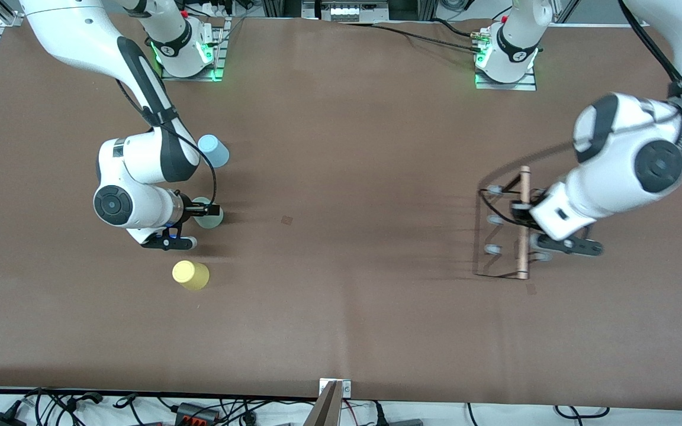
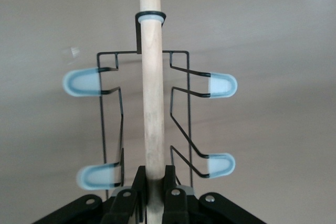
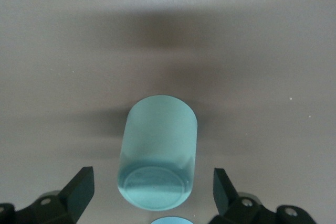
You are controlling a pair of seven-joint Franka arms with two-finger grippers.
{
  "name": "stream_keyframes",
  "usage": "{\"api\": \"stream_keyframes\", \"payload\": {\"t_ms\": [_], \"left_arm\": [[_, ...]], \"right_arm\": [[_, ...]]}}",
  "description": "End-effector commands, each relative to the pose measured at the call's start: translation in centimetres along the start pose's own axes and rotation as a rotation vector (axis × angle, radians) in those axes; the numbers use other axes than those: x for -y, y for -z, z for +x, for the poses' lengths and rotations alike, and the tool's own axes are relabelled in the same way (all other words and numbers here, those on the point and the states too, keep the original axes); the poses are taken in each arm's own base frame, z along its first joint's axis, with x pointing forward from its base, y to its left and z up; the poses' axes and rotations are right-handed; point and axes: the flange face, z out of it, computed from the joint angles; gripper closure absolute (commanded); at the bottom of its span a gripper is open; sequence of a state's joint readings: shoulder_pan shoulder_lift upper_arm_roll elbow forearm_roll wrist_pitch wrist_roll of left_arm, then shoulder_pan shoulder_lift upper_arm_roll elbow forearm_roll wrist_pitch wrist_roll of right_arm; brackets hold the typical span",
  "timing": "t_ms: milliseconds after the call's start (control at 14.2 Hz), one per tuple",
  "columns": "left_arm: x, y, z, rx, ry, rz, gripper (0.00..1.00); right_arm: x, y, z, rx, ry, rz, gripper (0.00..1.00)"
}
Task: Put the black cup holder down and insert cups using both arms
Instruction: 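Carry the rack to mid-table with the left gripper while the right lifts the cup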
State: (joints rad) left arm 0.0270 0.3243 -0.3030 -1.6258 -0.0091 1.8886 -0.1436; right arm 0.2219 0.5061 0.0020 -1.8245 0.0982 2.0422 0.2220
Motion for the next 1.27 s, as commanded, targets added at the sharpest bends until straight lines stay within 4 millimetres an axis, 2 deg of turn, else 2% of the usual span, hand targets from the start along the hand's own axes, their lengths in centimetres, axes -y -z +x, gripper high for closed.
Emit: {"api": "stream_keyframes", "payload": {"t_ms": [0,211,422,492,562,633,703,844,914,984,1125,1195], "left_arm": [[-9.4,1.3,-0.6,-0.006,0.029,-0.022,0.99],[-20.5,-1.8,-2.1,0.018,0.094,-0.033,0.99],[-26.8,-4.3,-2.2,0.029,0.076,-0.057,0.98],[-27.9,-4.9,-2.1,-0.005,0.073,-0.051,0.98],[-29.1,-5.7,-2.3,-0.030,0.065,-0.041,0.98],[-30.5,-7.3,-2.9,-0.033,0.047,-0.024,0.98],[-31.6,-8.7,-3.1,-0.036,0.050,-0.025,0.98],[-32.8,-11.1,-2.8,-0.055,0.059,-0.053,0.98],[-33.8,-12.2,-3.3,-0.056,0.040,-0.049,0.97],[-33.8,-13.0,-3.3,-0.065,0.029,-0.022,0.97],[-33.7,-13.5,-3.1,-0.072,0.020,-0.004,0.96],[-33.5,-13.5,-3.0,-0.072,0.023,-0.003,0.91]], "right_arm": [[0.9,-1.2,-0.5,0.008,-0.023,0.004,0.00],[0.3,-1.9,-0.1,0.009,-0.033,0.005,0.00],[0.3,-1.9,-0.1,0.009,-0.036,0.006,0.00],[0.3,-1.8,0.0,0.008,-0.036,0.006,0.12],[0.3,-1.7,0.0,0.007,-0.036,0.007,0.34],[0.3,-1.4,0.0,0.008,-0.035,0.007,0.51],[0.4,-0.9,0.1,0.001,-0.032,0.009,0.61],[0.5,1.6,0.3,-0.015,-0.024,0.016,0.66],[0.4,3.8,0.4,-0.013,-0.024,0.015,0.67],[0.7,6.1,0.5,-0.003,-0.019,0.015,0.67],[0.4,10.6,0.8,0.009,-0.022,0.020,0.67],[0.6,11.9,0.8,0.002,-0.014,0.022,0.67]]}}
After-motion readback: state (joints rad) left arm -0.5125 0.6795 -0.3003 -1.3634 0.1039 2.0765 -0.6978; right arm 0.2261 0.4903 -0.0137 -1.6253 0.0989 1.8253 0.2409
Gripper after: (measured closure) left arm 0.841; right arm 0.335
